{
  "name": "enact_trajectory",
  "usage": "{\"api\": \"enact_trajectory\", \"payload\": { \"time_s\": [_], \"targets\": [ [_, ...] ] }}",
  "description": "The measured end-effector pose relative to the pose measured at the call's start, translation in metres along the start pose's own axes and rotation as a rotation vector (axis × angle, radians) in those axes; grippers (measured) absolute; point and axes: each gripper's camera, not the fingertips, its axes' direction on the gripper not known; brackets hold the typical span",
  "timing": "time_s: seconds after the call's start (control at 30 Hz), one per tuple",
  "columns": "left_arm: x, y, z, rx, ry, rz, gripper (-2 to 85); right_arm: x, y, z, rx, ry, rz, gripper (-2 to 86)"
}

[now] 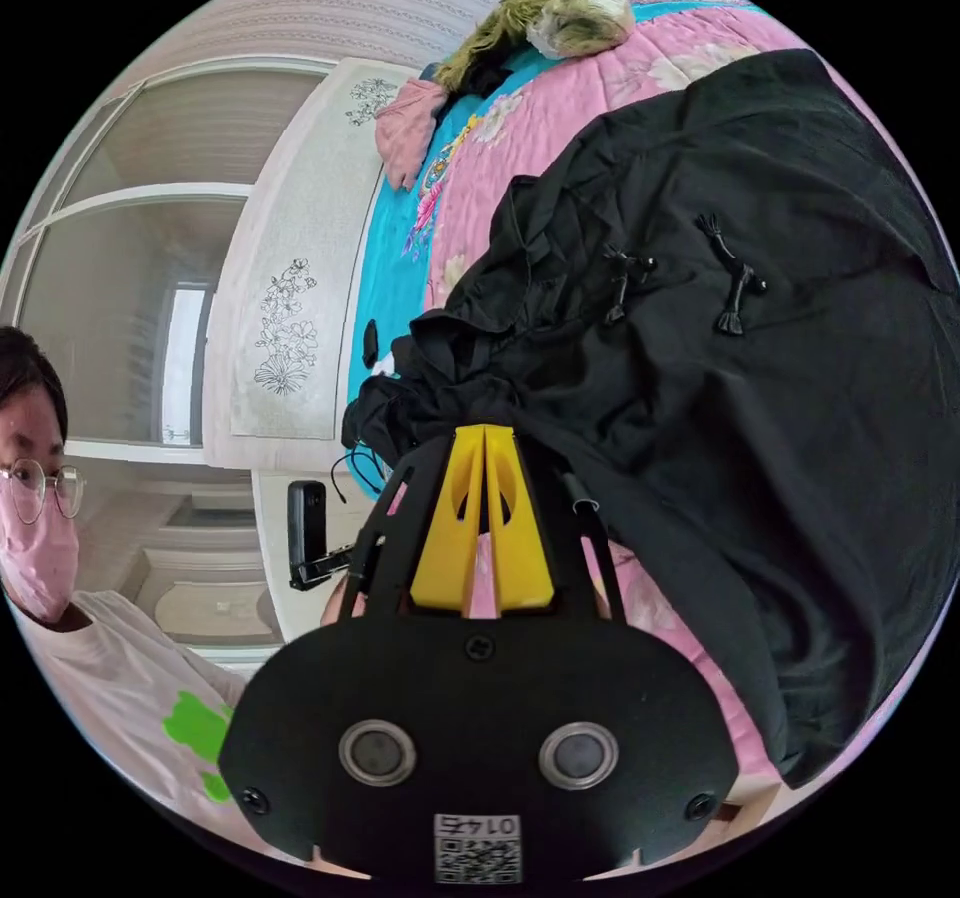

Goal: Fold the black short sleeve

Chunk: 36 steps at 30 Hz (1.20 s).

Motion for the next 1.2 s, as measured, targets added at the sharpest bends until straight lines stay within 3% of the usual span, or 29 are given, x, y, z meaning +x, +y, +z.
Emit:
{"api": "enact_trajectory", "payload": {
  "time_s": [0.13, 0.23, 0.37, 0.53, 0.6, 0.67, 0.77, 0.93, 1.07, 1.2],
  "targets": [
    [0.000, -0.001, -0.007, -0.032, 0.053, 0.016, -0.7, -0.030, 0.013, -0.007, 0.043, 0.082, -0.137, -0.4],
    [-0.007, 0.012, -0.029, -0.006, 0.099, 0.000, -0.9, -0.047, 0.021, -0.008, 0.109, 0.267, -0.193, -0.3],
    [-0.020, 0.025, -0.049, -0.001, 0.113, -0.034, -0.9, -0.046, 0.028, 0.037, -0.183, 0.290, -0.197, -0.3],
    [-0.048, 0.029, -0.032, -0.051, 0.161, -0.125, 0.0, -0.078, 0.076, 0.070, -0.373, 0.409, -0.443, -0.4],
    [-0.052, 0.028, -0.021, -0.085, 0.200, -0.129, 2.0, -0.087, 0.102, 0.089, -0.516, 0.446, -0.525, -0.4],
    [-0.048, 0.032, -0.018, -0.106, 0.210, -0.117, 7.5, -0.092, 0.113, 0.092, -0.542, 0.490, -0.558, -0.4],
    [-0.045, 0.046, -0.029, -0.112, 0.206, -0.113, 8.7, -0.097, 0.109, 0.082, -0.482, 0.481, -0.523, -0.4],
    [-0.041, 0.065, -0.072, -0.072, 0.068, -0.112, 8.7, -0.108, 0.076, 0.046, -0.172, 0.436, -0.433, -0.4],
    [-0.004, 0.026, -0.110, 0.053, -0.072, 0.053, 9.6, -0.094, 0.050, 0.068, -0.215, 0.340, -0.317, -0.4],
    [0.037, -0.022, -0.114, 0.113, -0.205, 0.203, 13.1, -0.105, 0.067, 0.084, -0.307, 0.331, -0.375, -0.4]
  ]
}}
